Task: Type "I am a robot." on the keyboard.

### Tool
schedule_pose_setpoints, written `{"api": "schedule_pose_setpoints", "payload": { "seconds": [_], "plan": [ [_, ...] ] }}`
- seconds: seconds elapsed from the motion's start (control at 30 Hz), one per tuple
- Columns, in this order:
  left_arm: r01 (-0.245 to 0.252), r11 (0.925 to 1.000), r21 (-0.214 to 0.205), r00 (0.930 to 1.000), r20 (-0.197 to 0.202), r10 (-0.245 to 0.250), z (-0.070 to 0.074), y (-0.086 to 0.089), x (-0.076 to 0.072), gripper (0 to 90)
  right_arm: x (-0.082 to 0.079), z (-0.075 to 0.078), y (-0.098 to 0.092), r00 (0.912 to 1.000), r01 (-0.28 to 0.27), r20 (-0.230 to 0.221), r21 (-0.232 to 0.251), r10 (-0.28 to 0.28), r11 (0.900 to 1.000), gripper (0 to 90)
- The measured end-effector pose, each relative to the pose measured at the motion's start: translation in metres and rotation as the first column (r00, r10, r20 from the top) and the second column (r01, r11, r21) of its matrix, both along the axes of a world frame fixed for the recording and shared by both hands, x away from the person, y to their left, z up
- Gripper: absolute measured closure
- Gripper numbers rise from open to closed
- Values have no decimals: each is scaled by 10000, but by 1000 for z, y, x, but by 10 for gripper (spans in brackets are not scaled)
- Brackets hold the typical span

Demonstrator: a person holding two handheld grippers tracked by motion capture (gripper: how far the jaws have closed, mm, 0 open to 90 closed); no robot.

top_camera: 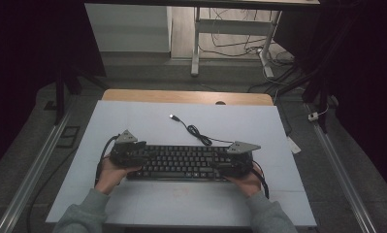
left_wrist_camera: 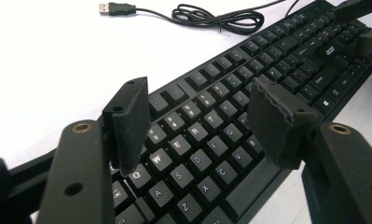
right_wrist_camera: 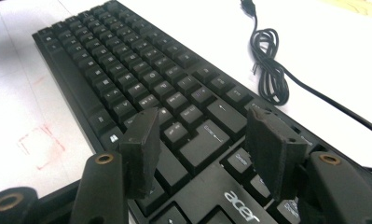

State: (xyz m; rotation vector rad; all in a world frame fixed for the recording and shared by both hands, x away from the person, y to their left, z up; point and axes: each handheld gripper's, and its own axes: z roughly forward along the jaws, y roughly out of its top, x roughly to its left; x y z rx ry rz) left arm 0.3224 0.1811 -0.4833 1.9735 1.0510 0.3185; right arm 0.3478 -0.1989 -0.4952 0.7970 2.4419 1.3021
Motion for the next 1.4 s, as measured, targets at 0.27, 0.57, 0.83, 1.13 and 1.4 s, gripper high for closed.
{"api": "schedule_pose_setpoints", "payload": {
  "seconds": [0.27,0.57,0.83,1.13,1.4],
  "plan": [
    [60,9999,116,10000,-66,-59,-2,-1,1,379,1,5,8,9998,-178,26,191,178,9997,454],
    [153,9995,269,9998,-163,-148,-4,-5,3,369,7,7,26,9993,-279,-249,220,285,9994,457],
    [144,9994,322,9998,-169,-138,-5,-5,3,366,11,8,47,9979,-615,-198,81,616,9981,490],
    [165,9990,411,9997,-164,-158,-5,-6,4,362,21,8,64,9957,-804,-455,121,808,9967,630],
    [209,9986,482,9996,-195,-200,-6,-8,4,360,23,3,78,9909,-1265,-499,-252,1251,9917,809]
  ]
}}
